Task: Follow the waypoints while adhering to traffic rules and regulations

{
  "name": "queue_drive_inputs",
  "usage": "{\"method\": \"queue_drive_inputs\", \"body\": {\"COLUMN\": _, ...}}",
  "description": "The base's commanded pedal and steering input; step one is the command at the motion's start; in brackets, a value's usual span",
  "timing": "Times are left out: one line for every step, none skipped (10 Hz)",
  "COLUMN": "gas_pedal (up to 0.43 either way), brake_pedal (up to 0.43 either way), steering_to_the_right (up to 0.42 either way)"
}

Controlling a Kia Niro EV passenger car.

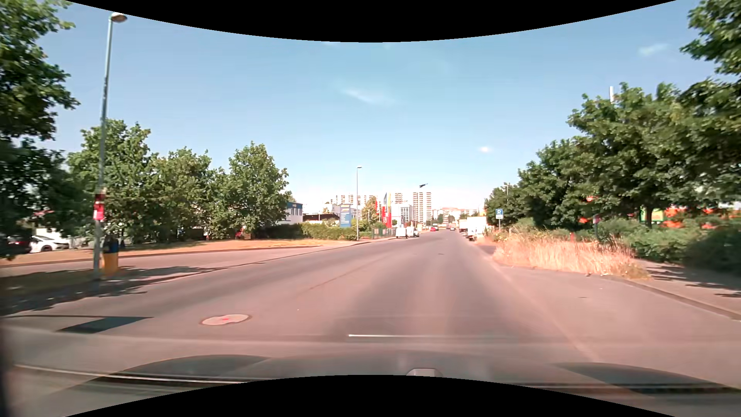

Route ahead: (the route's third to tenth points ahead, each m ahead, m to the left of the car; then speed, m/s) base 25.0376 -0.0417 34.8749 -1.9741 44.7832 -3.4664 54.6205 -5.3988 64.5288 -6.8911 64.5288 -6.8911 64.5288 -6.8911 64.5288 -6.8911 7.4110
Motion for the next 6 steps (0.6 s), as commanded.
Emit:
{"method": "queue_drive_inputs", "body": {"gas_pedal": 0.157, "brake_pedal": 0.0, "steering_to_the_right": 0.131}}
{"method": "queue_drive_inputs", "body": {"gas_pedal": 0.157, "brake_pedal": 0.0, "steering_to_the_right": 0.119}}
{"method": "queue_drive_inputs", "body": {"gas_pedal": 0.157, "brake_pedal": 0.0, "steering_to_the_right": 0.105}}
{"method": "queue_drive_inputs", "body": {"gas_pedal": 0.157, "brake_pedal": 0.0, "steering_to_the_right": 0.086}}
{"method": "queue_drive_inputs", "body": {"gas_pedal": 0.157, "brake_pedal": 0.0, "steering_to_the_right": 0.063}}
{"method": "queue_drive_inputs", "body": {"gas_pedal": 0.157, "brake_pedal": 0.0, "steering_to_the_right": 0.047}}
